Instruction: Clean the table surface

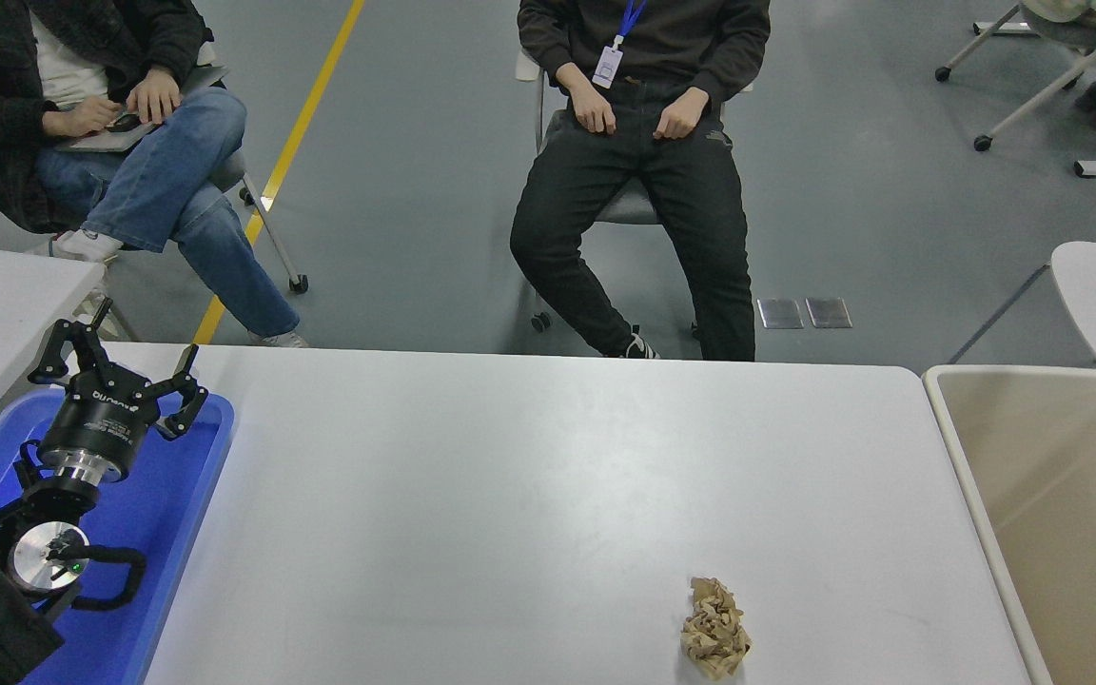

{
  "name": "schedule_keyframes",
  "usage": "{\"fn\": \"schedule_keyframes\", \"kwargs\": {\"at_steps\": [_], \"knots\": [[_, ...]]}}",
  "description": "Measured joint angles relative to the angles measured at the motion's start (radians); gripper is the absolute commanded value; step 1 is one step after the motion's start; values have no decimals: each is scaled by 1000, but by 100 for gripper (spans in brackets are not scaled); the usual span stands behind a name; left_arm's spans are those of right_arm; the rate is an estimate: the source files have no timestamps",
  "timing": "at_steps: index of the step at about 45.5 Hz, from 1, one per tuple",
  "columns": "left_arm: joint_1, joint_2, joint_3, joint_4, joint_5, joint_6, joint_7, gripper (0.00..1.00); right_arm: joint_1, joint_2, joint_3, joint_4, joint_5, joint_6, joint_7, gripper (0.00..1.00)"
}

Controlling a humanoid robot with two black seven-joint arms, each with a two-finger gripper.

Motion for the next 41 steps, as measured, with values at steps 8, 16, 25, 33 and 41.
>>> {"fn": "schedule_keyframes", "kwargs": {"at_steps": [8,16,25,33,41], "knots": [[0,0,0,0,0,0,0,100,31,-37,-39,3,-2,30,1,98],[0,0,0,0,0,0,0,100,112,-90,-162,6,-51,89,2,98],[0,0,0,0,0,0,0,100,264,-122,-409,8,-197,164,2,98],[0,0,0,0,0,0,0,100,413,-131,-610,9,-362,221,3,98],[0,0,0,0,0,0,0,100,579,-127,-789,10,-467,301,3,98]]}}
